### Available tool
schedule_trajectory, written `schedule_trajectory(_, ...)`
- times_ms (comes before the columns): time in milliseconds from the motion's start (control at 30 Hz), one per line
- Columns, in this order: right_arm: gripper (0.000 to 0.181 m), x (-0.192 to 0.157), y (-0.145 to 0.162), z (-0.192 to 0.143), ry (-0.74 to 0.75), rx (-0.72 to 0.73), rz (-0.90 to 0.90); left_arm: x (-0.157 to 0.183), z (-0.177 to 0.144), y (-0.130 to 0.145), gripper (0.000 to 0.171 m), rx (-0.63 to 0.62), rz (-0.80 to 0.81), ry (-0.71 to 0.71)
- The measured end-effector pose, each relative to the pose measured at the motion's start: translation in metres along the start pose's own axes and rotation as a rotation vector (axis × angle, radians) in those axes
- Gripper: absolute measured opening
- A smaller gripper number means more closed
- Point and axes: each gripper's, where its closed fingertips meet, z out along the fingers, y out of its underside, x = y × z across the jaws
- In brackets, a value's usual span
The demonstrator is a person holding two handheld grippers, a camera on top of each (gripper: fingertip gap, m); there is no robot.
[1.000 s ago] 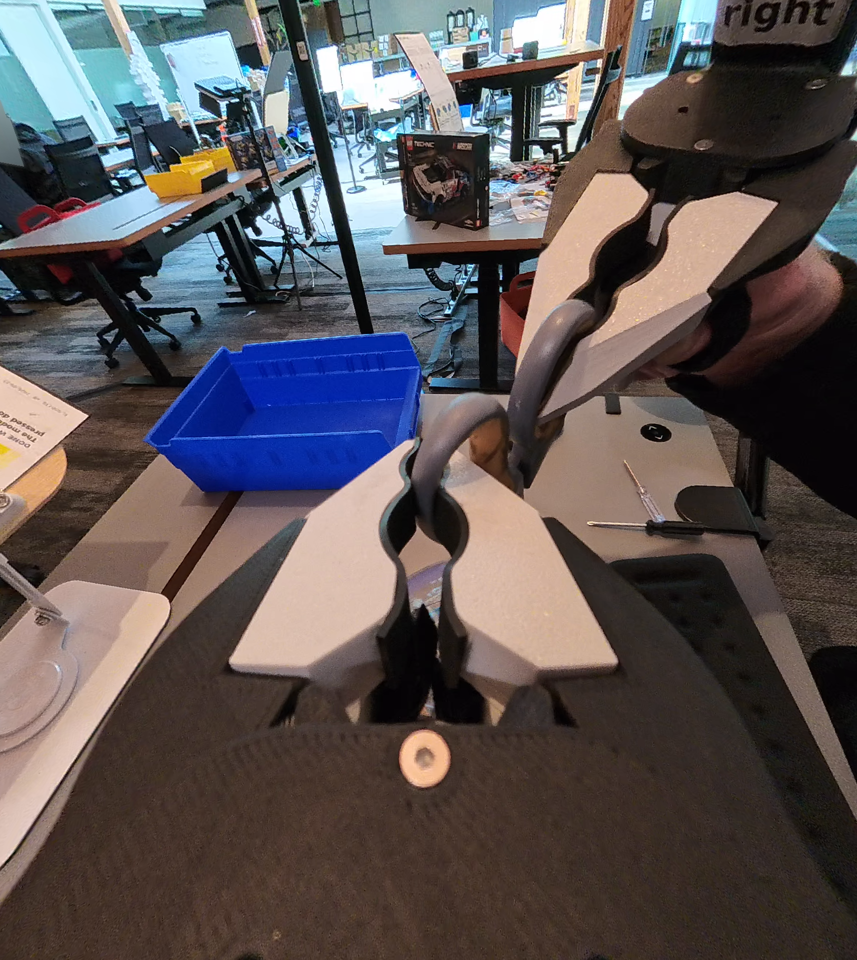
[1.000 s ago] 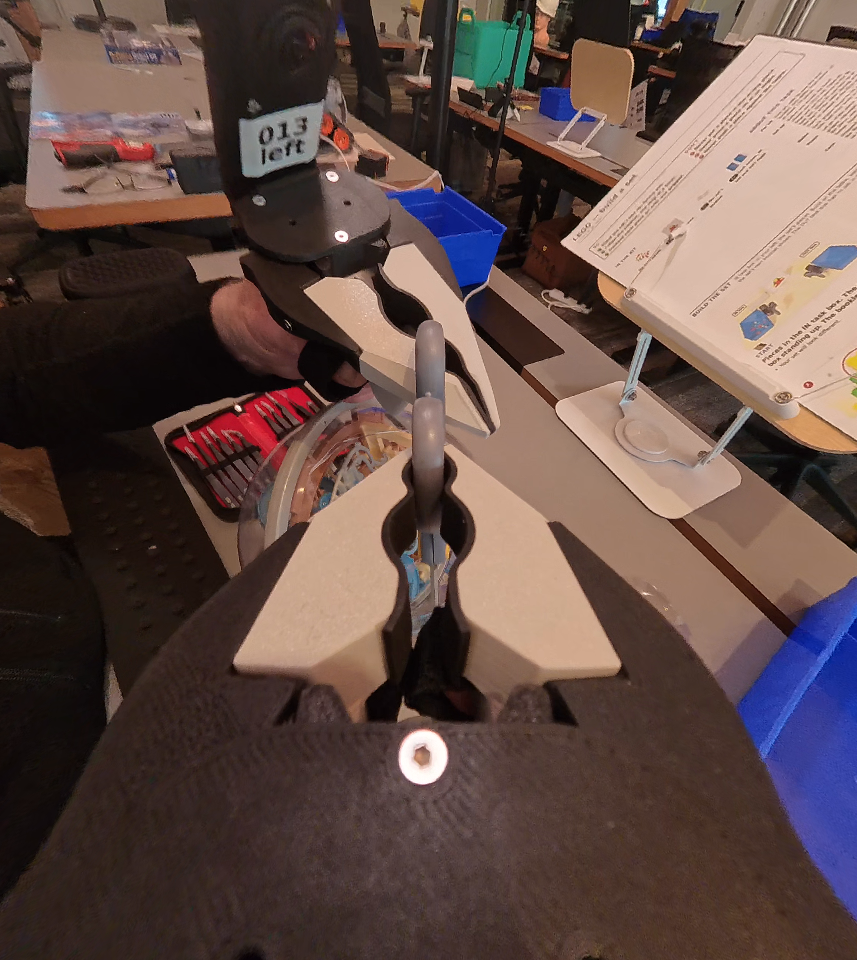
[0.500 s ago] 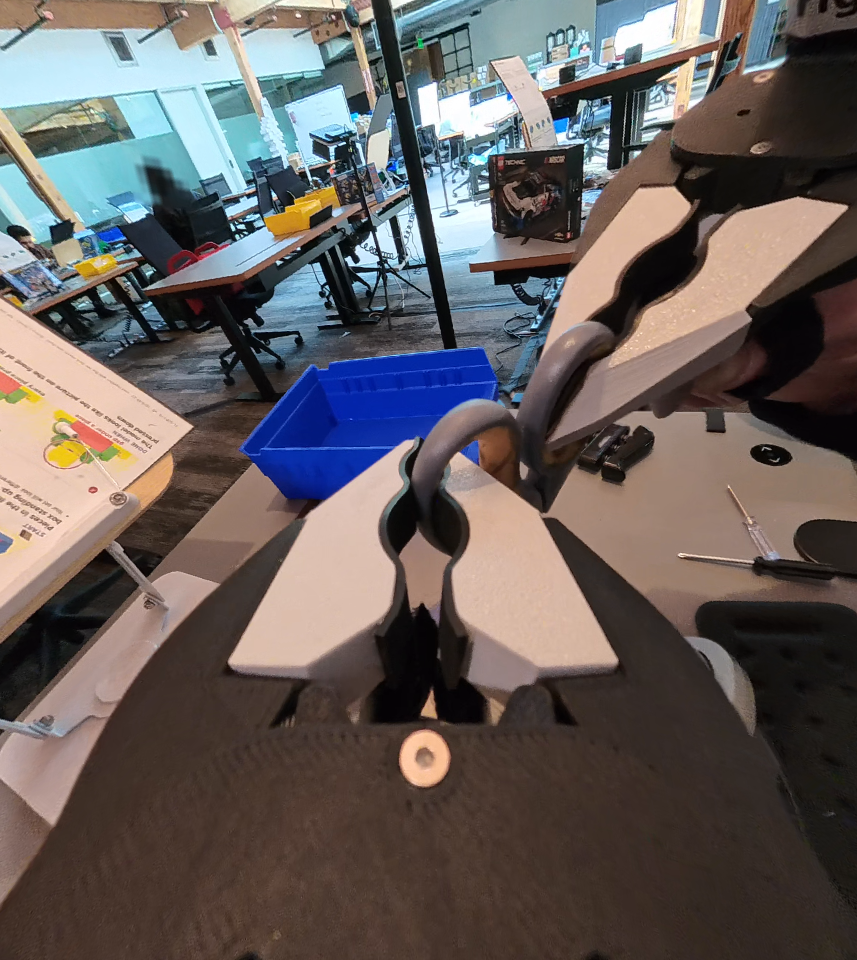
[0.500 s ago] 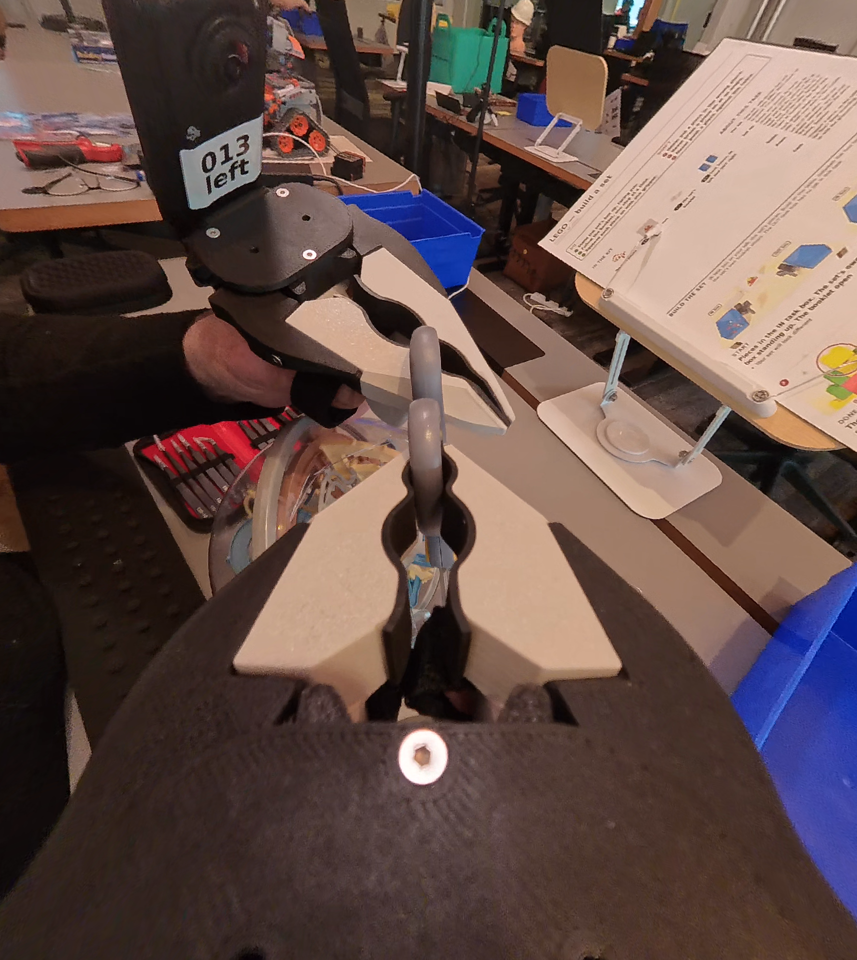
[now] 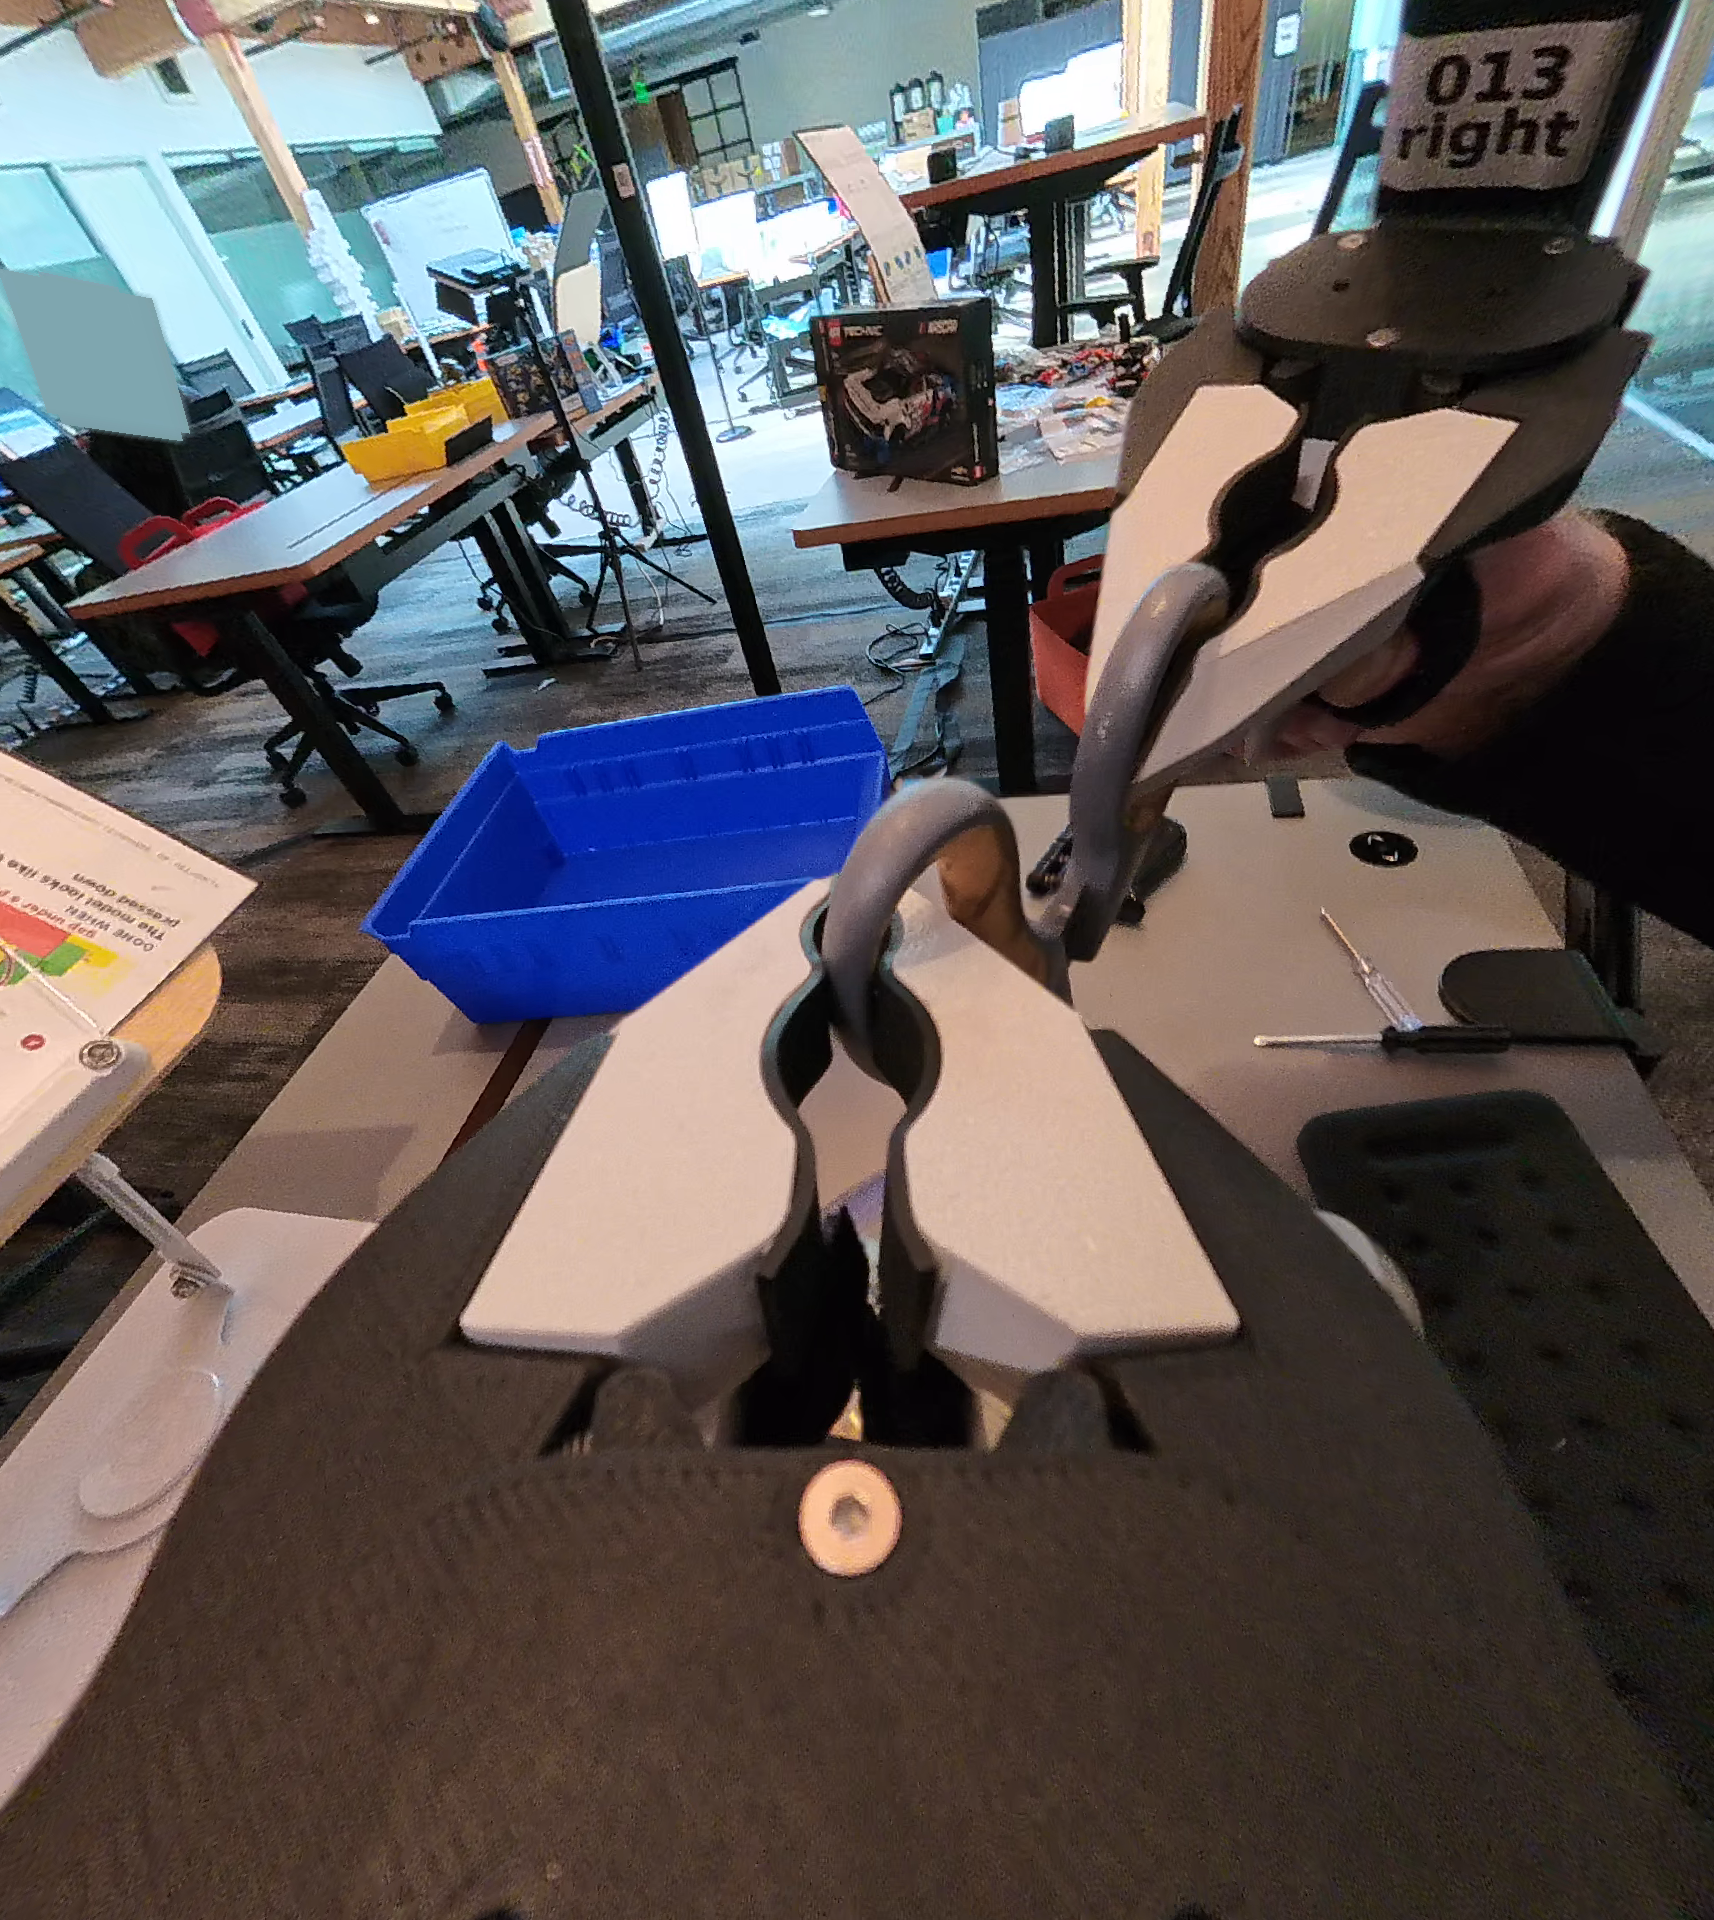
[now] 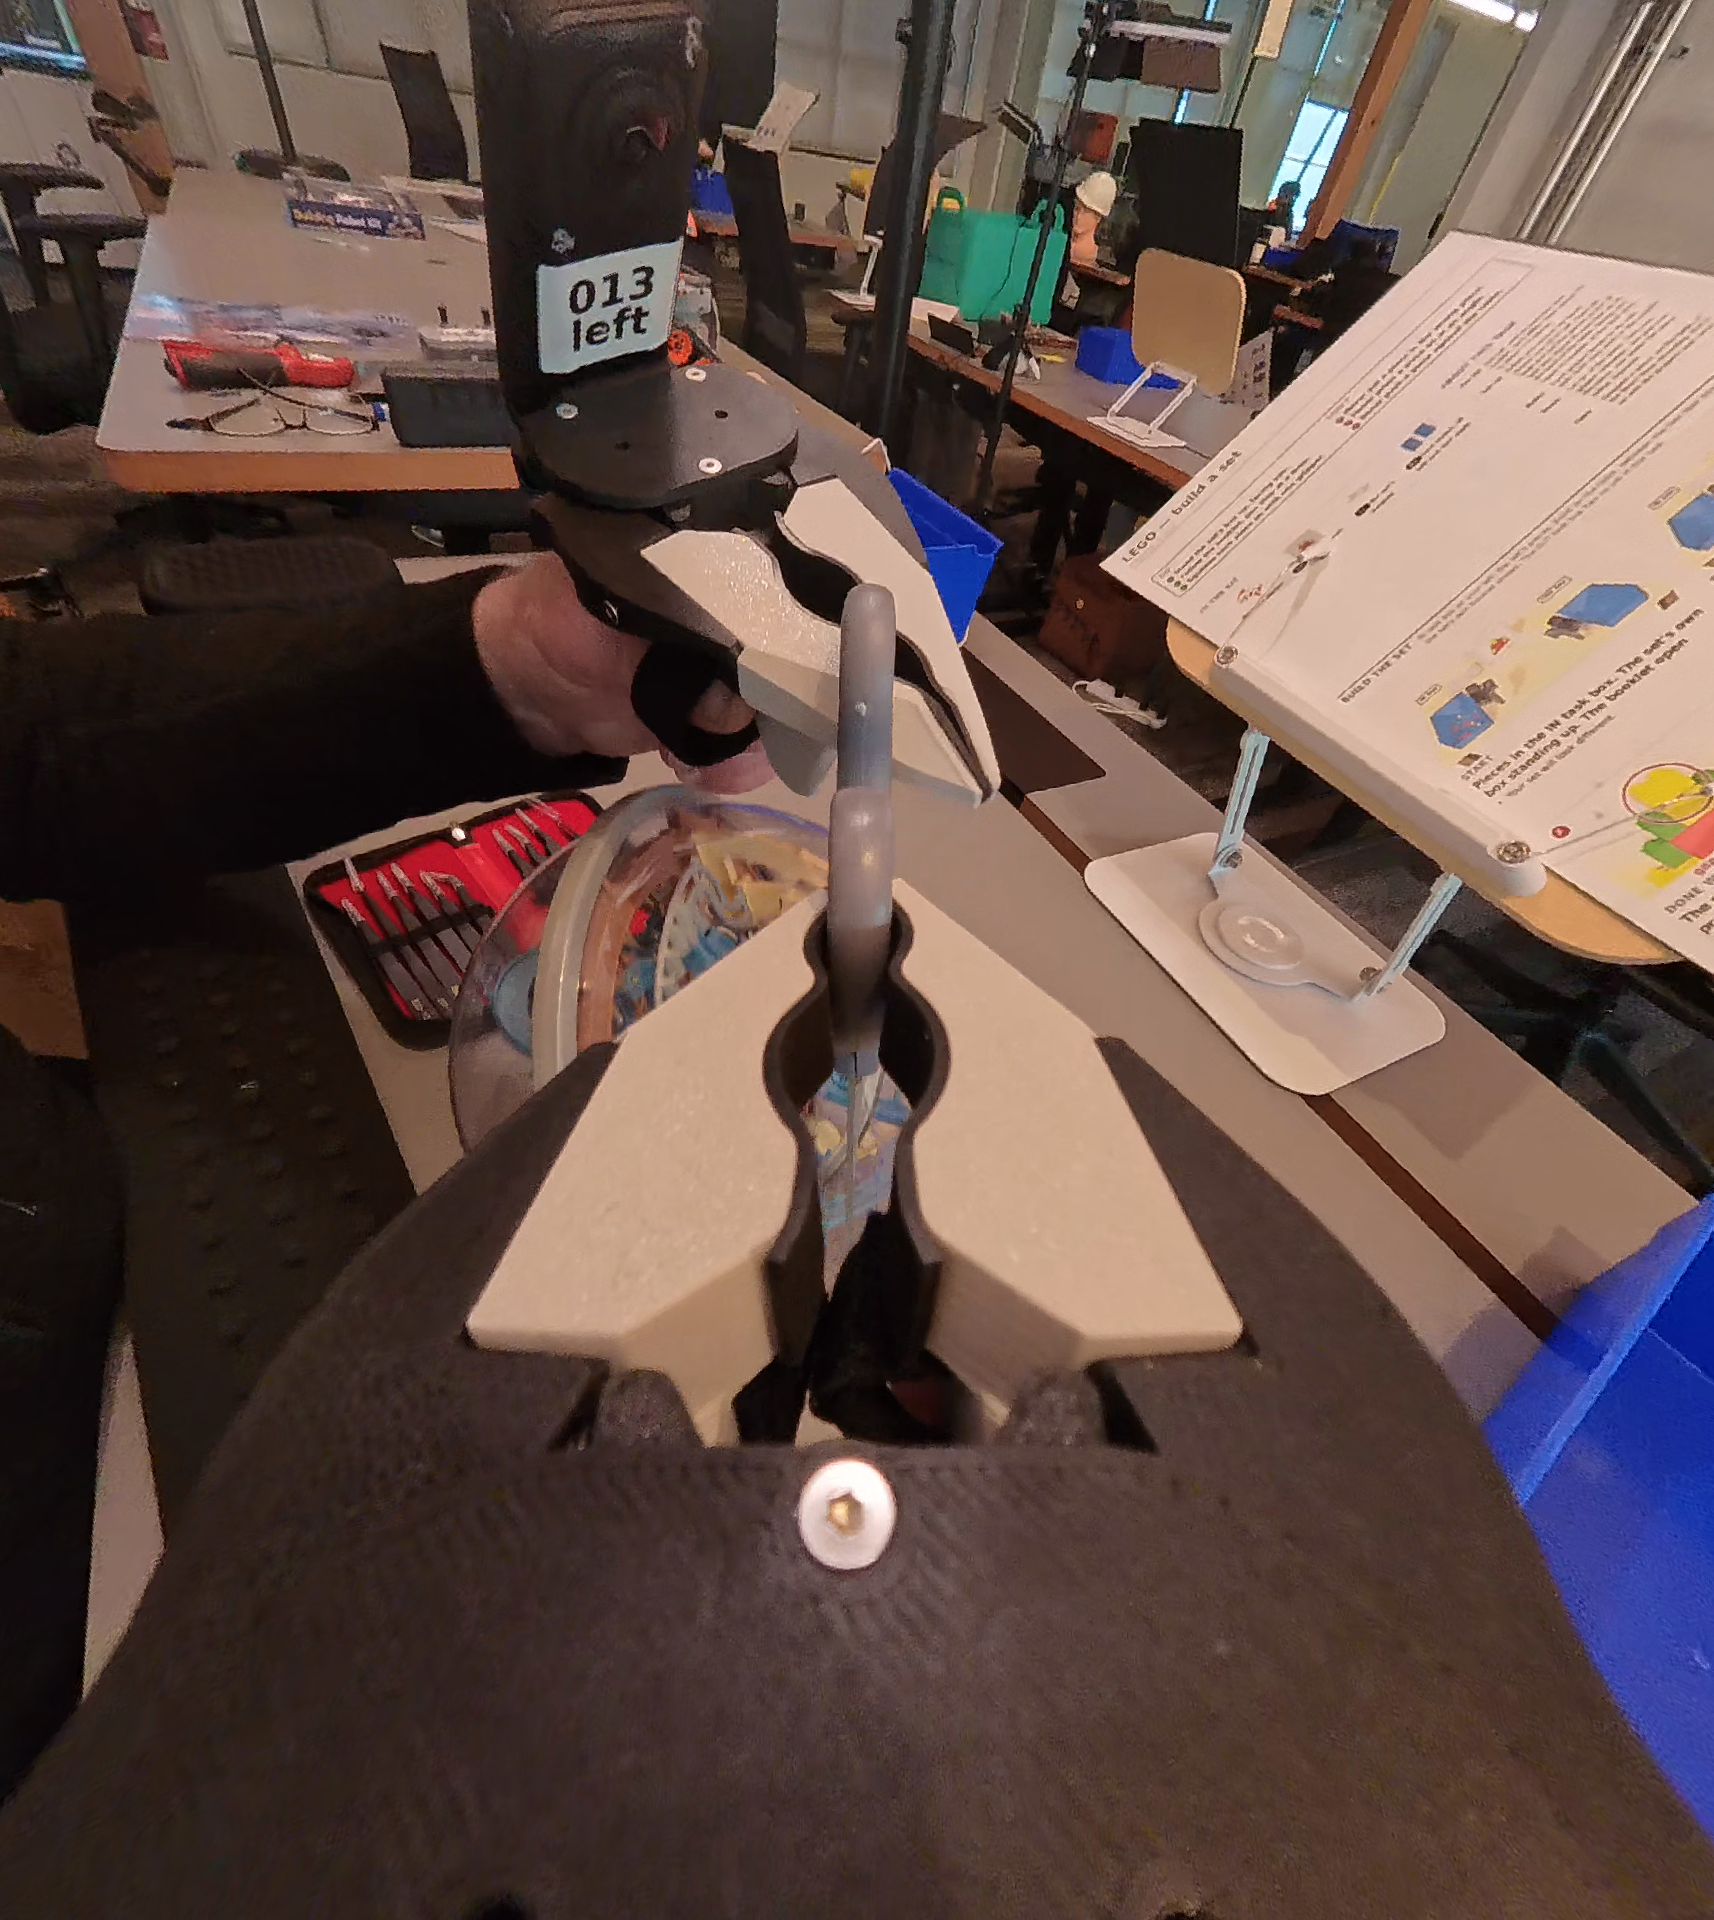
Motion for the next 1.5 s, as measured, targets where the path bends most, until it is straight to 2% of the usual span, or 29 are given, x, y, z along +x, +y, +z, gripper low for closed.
schedule_trajectory(233, 0.000, 0.000, 0.010, 0.001, -0.001, 0.007, -0.011, 0.002, 0.006, 0.005, 0.000, -0.046, 0.087, 0.013)
schedule_trajectory(433, 0.000, -0.007, -0.006, -0.002, 0.071, -0.001, -0.118, 0.006, -0.002, -0.014, 0.000, 0.076, 0.156, 0.041)
schedule_trajectory(567, 0.000, -0.016, -0.006, -0.001, 0.131, -0.049, -0.217, 0.013, -0.006, -0.014, 0.000, 0.125, 0.217, 0.051)
schedule_trajectory(700, 0.000, -0.021, -0.001, 0.001, 0.157, -0.074, -0.257, 0.012, -0.008, -0.007, 0.004, 0.099, 0.233, 0.019)
schedule_trajectory(833, 0.000, -0.025, 0.005, 0.001, 0.159, -0.092, -0.292, 0.020, -0.010, 0.000, 0.000, 0.085, 0.261, 0.049)
schedule_trajectory(1033, 0.000, -0.026, 0.026, -0.009, 0.139, -0.093, -0.266, 0.032, -0.005, 0.030, 0.000, -0.057, 0.330, 0.153)
schedule_trajectory(1300, 0.000, -0.011, 0.046, -0.017, 0.115, 0.013, -0.158, 0.033, 0.017, 0.035, 0.000, -0.168, 0.395, 0.192)
schedule_trajectory(1500, 0.000, 0.002, 0.053, -0.020, 0.080, 0.096, -0.079, 0.026, 0.031, 0.034, 0.000, -0.212, 0.350, 0.175)
